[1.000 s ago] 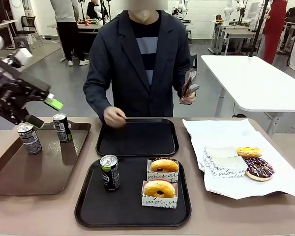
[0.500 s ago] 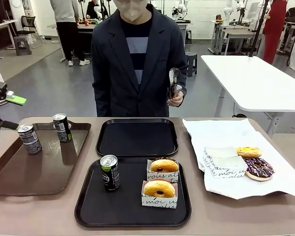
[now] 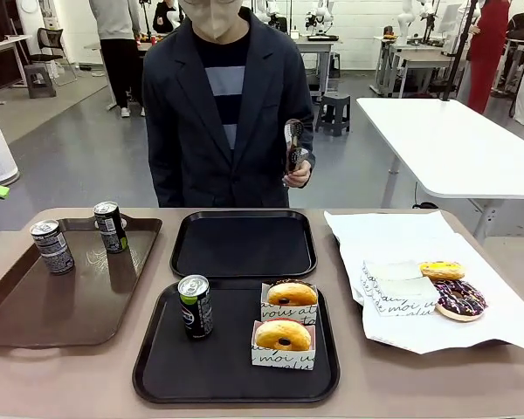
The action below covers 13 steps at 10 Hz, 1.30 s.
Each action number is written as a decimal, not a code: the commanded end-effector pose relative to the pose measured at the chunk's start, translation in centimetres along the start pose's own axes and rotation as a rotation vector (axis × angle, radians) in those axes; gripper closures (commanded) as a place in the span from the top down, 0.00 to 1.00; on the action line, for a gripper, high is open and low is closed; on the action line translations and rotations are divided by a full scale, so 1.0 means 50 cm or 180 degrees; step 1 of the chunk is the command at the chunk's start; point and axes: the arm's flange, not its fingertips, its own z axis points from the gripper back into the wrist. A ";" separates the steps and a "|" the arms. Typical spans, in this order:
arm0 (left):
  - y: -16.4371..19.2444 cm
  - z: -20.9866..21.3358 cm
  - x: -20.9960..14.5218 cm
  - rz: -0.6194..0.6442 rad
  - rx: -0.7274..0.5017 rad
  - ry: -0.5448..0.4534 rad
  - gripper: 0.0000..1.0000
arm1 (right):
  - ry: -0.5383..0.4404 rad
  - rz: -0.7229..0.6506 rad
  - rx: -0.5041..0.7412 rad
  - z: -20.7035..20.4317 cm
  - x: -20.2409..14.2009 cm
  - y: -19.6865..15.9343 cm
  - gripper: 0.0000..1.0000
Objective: Set up donuts and drinks on trays.
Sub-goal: Pick up one Pepsi coke from the Handle tray and place it on the Flat Tray without a Pepsi coke.
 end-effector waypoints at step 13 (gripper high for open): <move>-0.051 -0.010 0.194 0.0074 0.0747 -0.0385 1.00 | -0.0051 0.0055 0.0070 -0.001 0.005 -0.001 1.00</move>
